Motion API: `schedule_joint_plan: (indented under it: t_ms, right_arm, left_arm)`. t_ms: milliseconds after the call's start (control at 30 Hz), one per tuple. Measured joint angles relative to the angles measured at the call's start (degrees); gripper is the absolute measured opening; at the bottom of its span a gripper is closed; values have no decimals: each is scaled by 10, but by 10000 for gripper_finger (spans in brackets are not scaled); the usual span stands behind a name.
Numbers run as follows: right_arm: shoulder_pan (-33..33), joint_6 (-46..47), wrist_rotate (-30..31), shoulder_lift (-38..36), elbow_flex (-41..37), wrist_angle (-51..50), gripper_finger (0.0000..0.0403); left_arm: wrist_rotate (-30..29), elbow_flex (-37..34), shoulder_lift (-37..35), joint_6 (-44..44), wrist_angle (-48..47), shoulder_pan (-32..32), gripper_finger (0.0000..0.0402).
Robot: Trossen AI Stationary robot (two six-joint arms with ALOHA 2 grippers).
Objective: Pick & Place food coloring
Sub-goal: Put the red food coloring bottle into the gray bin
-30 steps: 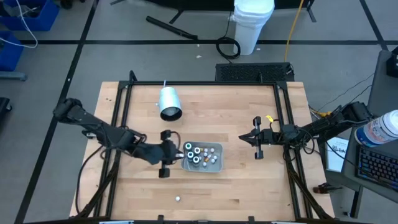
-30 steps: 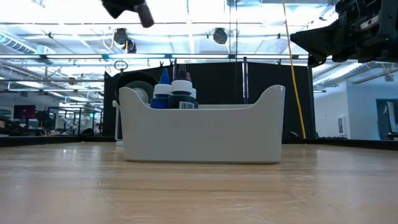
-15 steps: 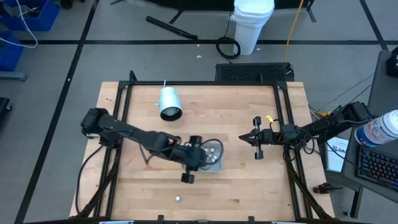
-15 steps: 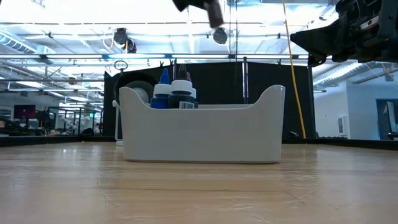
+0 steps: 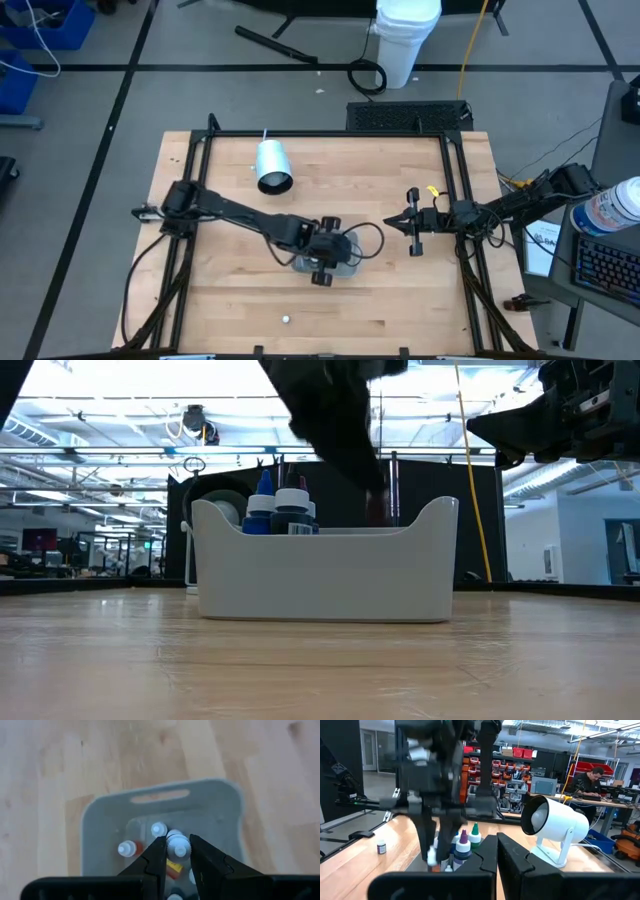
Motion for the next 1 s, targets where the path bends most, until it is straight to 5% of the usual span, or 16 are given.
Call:
schedule_joint_plan:
  t_ms: [1000]
  right_arm:
    - [0, 0, 0, 0, 0, 0, 0]
  left_arm:
    - [-41, -4, 65, -16, -2, 11, 76]
